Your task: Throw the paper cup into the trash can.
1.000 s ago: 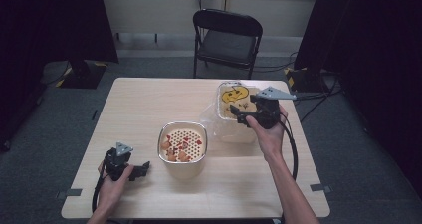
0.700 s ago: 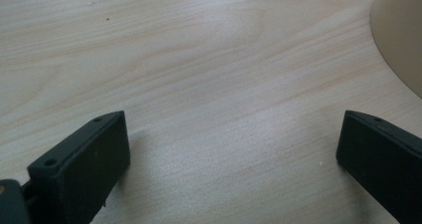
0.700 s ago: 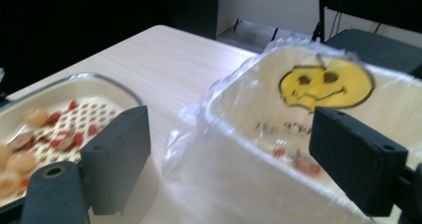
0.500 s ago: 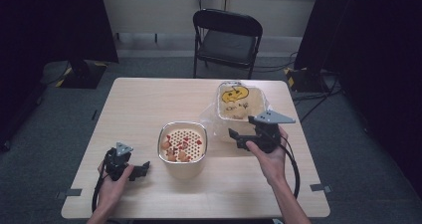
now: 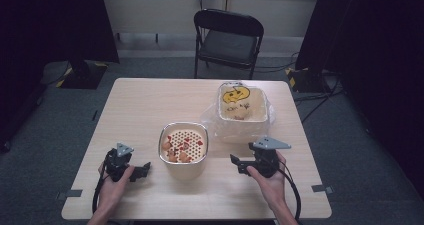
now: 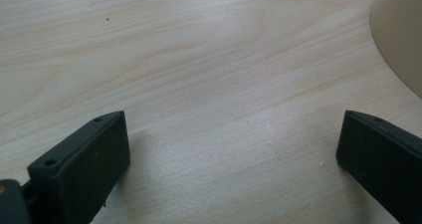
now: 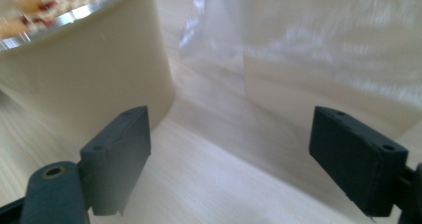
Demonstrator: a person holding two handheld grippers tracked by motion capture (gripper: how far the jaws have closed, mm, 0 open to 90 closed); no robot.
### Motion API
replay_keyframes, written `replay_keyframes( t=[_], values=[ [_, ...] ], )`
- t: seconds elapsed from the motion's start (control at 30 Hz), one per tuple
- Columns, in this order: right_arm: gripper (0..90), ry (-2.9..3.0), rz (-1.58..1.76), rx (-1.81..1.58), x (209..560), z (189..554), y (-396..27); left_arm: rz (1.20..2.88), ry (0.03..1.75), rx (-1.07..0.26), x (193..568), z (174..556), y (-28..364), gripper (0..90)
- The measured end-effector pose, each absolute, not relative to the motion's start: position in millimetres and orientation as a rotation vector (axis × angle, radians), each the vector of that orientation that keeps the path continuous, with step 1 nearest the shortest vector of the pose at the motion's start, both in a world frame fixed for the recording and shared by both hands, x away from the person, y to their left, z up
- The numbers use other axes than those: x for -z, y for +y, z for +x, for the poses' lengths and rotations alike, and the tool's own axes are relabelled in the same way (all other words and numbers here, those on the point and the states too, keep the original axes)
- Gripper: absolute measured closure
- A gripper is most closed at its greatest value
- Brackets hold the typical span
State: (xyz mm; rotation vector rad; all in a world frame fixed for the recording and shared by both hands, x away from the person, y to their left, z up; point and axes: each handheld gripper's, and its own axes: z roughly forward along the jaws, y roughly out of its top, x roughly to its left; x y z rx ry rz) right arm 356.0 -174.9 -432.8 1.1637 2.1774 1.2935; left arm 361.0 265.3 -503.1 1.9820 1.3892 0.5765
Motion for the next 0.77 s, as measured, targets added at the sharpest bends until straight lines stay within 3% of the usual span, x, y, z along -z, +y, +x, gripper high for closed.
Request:
replay_keyframes(
  t=[0.37,0.77],
  values=[
    [15.1,2.311,1.254,-1.022,492,364,-177,1.985,1.389,-0.576,503,361,265,0.0],
    [12.5,2.278,1.2,-0.98,500,362,-175,1.988,1.389,-0.582,503,361,266,0.0]
  ],
)
